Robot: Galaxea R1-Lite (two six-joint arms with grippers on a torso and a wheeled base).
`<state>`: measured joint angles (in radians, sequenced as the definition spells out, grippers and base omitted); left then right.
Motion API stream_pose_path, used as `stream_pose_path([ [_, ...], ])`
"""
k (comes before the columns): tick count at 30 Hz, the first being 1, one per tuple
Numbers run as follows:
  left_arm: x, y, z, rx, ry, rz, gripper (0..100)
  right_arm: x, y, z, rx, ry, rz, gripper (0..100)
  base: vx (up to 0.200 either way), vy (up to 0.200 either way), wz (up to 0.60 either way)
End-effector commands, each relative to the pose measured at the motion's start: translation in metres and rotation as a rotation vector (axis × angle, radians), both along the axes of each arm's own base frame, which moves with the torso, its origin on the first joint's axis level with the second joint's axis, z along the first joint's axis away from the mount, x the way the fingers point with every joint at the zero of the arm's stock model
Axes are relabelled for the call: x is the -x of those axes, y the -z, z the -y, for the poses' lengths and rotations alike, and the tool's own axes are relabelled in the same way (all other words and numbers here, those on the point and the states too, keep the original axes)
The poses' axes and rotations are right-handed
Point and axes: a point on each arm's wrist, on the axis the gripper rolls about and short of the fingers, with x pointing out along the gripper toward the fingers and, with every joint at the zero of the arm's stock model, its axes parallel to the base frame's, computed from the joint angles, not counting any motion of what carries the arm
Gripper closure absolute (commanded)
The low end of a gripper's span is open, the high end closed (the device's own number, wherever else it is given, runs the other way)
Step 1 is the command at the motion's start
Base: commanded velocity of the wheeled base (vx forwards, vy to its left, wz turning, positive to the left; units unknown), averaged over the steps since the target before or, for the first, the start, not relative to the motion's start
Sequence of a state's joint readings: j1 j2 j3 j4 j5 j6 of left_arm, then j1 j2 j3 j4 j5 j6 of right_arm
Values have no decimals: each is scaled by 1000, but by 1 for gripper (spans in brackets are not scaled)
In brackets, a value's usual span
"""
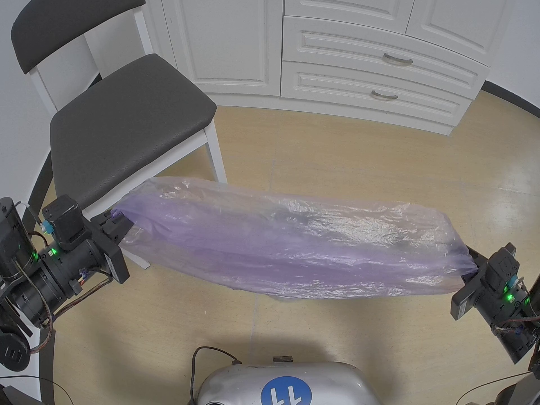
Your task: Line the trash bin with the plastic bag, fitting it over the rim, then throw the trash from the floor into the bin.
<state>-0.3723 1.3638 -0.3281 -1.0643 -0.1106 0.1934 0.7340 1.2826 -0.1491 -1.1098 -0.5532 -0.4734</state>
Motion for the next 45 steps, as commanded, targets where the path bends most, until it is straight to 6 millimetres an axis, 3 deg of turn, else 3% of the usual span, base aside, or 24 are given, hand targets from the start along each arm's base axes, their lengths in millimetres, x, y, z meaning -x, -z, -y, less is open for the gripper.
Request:
stream_pose_path([
  [1, 1, -1, -1, 3, -1, 6, 100, -3, 14, -2, 51, 1, -57, 100, 0, 0, 0],
  [13, -13, 13, -1, -21, -24, -64, 100, -22, 39, 4, 129, 40, -177, 100, 0, 0, 0],
  [24, -24, 25, -4, -46, -56, -111, 100, -24, 40, 7, 130, 43, -184, 100, 0, 0, 0],
  [45, -30, 24, -3, -38, -56, -94, 100, -28, 31, 5, 94, 46, -140, 100, 0, 0, 0],
])
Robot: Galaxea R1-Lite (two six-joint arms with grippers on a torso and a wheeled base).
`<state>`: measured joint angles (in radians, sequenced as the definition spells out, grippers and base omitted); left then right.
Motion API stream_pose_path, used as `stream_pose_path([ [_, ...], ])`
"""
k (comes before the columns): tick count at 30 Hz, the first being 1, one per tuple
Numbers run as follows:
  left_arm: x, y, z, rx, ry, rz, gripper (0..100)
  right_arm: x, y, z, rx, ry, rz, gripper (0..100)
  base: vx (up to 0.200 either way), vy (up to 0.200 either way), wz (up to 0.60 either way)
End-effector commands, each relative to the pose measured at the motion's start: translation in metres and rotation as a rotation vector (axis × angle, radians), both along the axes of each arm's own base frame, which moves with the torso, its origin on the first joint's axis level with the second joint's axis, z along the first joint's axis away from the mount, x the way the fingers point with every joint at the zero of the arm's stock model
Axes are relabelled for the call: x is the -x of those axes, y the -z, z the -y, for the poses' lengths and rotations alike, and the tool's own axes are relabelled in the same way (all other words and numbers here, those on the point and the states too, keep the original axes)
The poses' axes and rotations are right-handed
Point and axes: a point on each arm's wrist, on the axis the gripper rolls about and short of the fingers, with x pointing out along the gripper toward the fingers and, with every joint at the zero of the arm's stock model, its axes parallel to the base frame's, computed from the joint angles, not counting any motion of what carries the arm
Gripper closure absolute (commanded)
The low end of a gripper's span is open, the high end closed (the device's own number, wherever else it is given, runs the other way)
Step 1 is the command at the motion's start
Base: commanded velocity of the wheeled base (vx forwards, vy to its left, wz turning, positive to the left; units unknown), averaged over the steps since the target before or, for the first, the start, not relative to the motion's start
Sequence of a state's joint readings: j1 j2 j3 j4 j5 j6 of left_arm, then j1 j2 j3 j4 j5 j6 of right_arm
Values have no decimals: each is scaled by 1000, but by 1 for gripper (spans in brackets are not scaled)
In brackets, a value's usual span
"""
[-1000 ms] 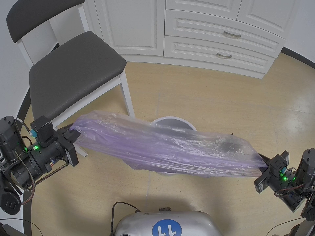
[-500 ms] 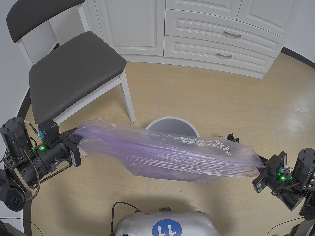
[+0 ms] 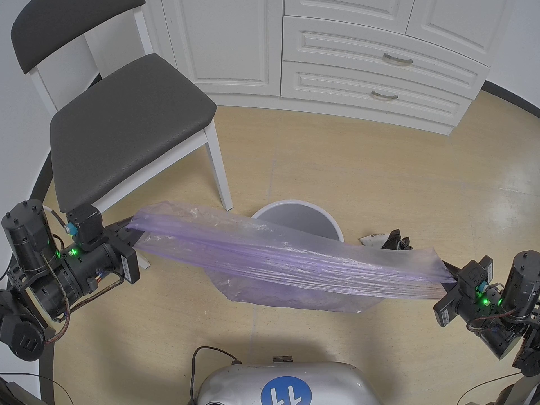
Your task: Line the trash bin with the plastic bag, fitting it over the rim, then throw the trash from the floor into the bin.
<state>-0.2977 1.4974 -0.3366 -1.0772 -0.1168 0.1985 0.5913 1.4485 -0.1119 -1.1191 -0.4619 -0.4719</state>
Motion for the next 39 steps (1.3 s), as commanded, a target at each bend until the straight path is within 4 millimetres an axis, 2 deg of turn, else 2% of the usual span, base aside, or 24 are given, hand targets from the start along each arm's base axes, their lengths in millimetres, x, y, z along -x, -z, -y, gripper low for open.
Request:
stream_pose_path([
  [1, -2, 0, 8, 6, 27, 23, 100, -1, -6, -3, -18, -12, 25, 100, 0, 0, 0],
  [7, 8, -18, 39, 78, 117, 179, 100, -1, -21, -13, -75, -50, 105, 100, 0, 0, 0],
  [15, 5, -33, 69, 126, 202, 236, 100, -14, -44, -30, -195, -73, 235, 100, 0, 0, 0],
  [16, 5, -35, 80, 136, 240, 241, 100, -19, -45, -37, -235, -82, 248, 100, 0, 0, 0],
  [19, 8, -37, 96, 146, 295, 243, 100, -26, -43, -50, -306, -107, 254, 100, 0, 0, 0],
  [20, 12, -35, 105, 149, 330, 234, 100, -30, -43, -60, -354, -126, 270, 100, 0, 0, 0],
  [23, 22, -25, 116, 156, 386, 217, 100, -34, -41, -74, -425, -170, 303, 100, 0, 0, 0],
  [25, 24, -19, 119, 172, 399, 210, 100, -31, -38, -80, -428, -195, 285, 100, 0, 0, 0],
  [29, 18, -1, 139, 204, 387, 217, 100, -10, -38, -94, -452, -291, 261, 100, 0, 0, 0],
  [33, 26, -4, 152, 240, 366, 203, 100, 19, -46, -97, -479, -386, 260, 100, 0, 0, 0],
  [39, 35, -5, 155, 257, 382, 192, 100, 26, -51, -99, -491, -414, 273, 100, 0, 0, 0],
])
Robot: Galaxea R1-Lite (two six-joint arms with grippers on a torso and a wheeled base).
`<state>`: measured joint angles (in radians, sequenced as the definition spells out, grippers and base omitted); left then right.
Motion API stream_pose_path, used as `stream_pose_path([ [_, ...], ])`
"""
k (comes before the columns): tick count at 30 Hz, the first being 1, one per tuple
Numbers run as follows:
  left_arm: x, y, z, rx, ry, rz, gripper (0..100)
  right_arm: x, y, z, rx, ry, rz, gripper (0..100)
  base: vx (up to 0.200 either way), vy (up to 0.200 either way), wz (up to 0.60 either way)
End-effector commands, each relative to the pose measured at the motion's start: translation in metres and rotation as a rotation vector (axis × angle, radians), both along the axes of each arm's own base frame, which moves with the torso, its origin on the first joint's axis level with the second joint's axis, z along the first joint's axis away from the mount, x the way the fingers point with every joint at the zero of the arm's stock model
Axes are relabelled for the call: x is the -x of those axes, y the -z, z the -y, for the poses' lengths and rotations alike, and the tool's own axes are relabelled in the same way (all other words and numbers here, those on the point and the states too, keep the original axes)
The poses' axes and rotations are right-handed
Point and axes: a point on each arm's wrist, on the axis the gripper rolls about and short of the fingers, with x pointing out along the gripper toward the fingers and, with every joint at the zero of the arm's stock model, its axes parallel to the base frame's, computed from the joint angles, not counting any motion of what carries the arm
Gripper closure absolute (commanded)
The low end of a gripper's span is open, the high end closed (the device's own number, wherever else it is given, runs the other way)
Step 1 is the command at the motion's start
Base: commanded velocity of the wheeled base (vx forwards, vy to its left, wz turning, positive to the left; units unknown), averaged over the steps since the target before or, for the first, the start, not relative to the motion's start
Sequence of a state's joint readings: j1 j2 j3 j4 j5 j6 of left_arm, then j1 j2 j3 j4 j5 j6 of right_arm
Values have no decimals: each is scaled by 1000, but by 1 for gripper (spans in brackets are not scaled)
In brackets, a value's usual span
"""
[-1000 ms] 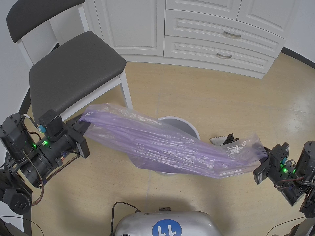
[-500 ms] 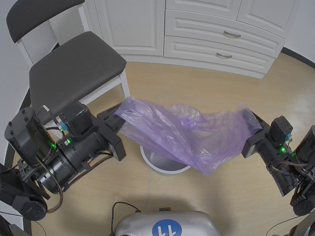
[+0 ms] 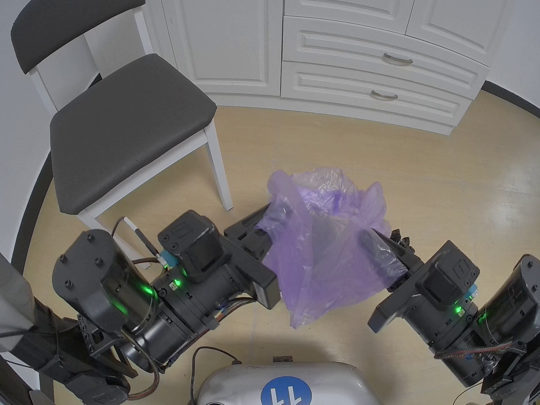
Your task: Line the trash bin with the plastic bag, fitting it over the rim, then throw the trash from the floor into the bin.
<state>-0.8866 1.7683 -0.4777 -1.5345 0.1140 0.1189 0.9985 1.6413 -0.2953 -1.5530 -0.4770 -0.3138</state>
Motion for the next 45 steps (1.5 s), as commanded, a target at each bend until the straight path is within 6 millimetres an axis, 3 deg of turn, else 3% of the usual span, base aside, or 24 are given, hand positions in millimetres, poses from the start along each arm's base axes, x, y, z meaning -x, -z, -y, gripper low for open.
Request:
stream_pose_path([
  [1, 6, 6, 6, -12, 25, -18, 100, 9, -8, 1, -33, -30, 26, 100, 0, 0, 0],
  [7, 19, -10, -11, 27, 29, 16, 100, 9, -14, 0, -48, -18, 43, 100, 0, 0, 0],
  [13, 29, -22, -21, 55, 42, 36, 100, -7, -21, -7, -37, 131, -6, 100, 0, 0, 0],
  [19, 30, -26, -23, -23, -22, -21, 100, -4, -21, -1, 35, 181, -75, 100, 0, 0, 0],
  [24, 29, -21, -29, -105, -86, -59, 100, 2, -14, 10, 119, 211, -119, 100, 0, 0, 0],
  [27, 32, -3, -46, -250, -129, -33, 100, 18, -6, 25, 199, 172, -166, 100, 0, 0, 0],
  [35, 27, -3, -43, -254, -134, -37, 100, 26, -2, 33, 206, 142, -165, 100, 0, 0, 0],
  [40, 21, -6, -36, -234, -131, -50, 100, 19, -9, 14, 117, 86, -197, 100, 0, 0, 0],
  [42, 15, -15, -25, -139, -108, -89, 100, 9, -18, -3, -23, 79, -243, 100, 0, 0, 0],
  [45, 13, -23, -16, -52, -78, -127, 100, -1, -20, -17, -101, 76, -281, 100, 0, 0, 0],
])
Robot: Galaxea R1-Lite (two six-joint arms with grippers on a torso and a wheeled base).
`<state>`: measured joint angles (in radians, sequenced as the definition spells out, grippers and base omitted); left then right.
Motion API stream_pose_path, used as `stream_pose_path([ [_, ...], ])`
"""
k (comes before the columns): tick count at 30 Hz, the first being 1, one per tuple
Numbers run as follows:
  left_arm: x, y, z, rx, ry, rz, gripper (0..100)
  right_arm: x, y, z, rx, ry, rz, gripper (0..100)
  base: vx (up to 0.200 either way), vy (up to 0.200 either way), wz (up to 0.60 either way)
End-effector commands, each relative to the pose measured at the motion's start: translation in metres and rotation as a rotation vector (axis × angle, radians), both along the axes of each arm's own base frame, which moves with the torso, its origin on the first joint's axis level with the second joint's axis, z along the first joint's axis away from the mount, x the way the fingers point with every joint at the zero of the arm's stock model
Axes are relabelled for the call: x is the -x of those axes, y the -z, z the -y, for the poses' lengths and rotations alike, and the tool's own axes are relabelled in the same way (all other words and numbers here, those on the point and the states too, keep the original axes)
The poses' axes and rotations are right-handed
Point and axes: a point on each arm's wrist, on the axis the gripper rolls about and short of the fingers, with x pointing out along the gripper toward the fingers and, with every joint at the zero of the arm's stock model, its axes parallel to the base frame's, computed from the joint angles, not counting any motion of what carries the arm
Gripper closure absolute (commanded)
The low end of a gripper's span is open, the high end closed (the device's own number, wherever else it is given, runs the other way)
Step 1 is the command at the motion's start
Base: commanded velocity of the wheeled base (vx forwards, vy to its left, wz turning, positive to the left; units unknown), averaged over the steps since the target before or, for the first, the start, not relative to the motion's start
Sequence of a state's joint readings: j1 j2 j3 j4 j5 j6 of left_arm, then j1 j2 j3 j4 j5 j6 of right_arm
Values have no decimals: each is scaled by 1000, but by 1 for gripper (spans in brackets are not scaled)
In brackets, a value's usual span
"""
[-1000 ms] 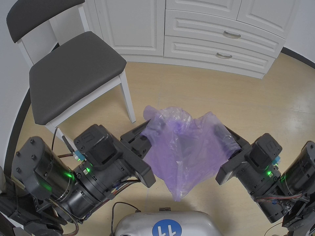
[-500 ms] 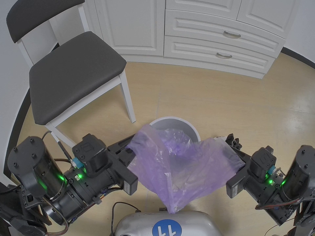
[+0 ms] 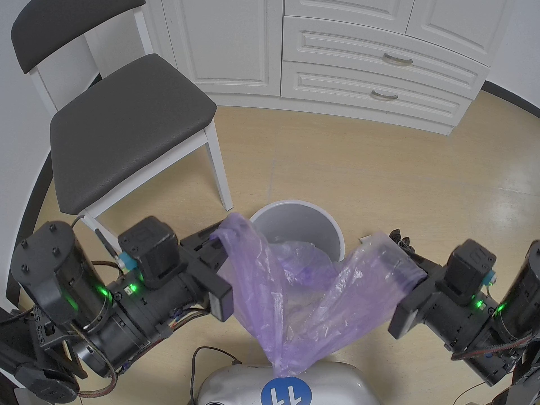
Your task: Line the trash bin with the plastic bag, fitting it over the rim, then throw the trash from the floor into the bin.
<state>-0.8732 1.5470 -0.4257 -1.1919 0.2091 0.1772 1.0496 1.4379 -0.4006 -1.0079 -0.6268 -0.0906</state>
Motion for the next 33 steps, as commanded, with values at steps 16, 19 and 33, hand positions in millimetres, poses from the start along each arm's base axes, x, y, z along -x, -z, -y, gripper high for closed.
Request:
stream_pose_path([
  [16, -33, -48, 40, 399, 28, -357, 100, -72, -35, -39, -243, 204, -430, 100, 0, 0, 0],
  [19, -38, -51, 39, 412, 13, -373, 100, -82, -60, -29, -359, 148, -627, 100, 0, 0, 0],
  [33, -48, -45, 34, 440, 72, -445, 100, -121, -72, -30, -606, 132, -815, 100, 0, 0, 0],
])
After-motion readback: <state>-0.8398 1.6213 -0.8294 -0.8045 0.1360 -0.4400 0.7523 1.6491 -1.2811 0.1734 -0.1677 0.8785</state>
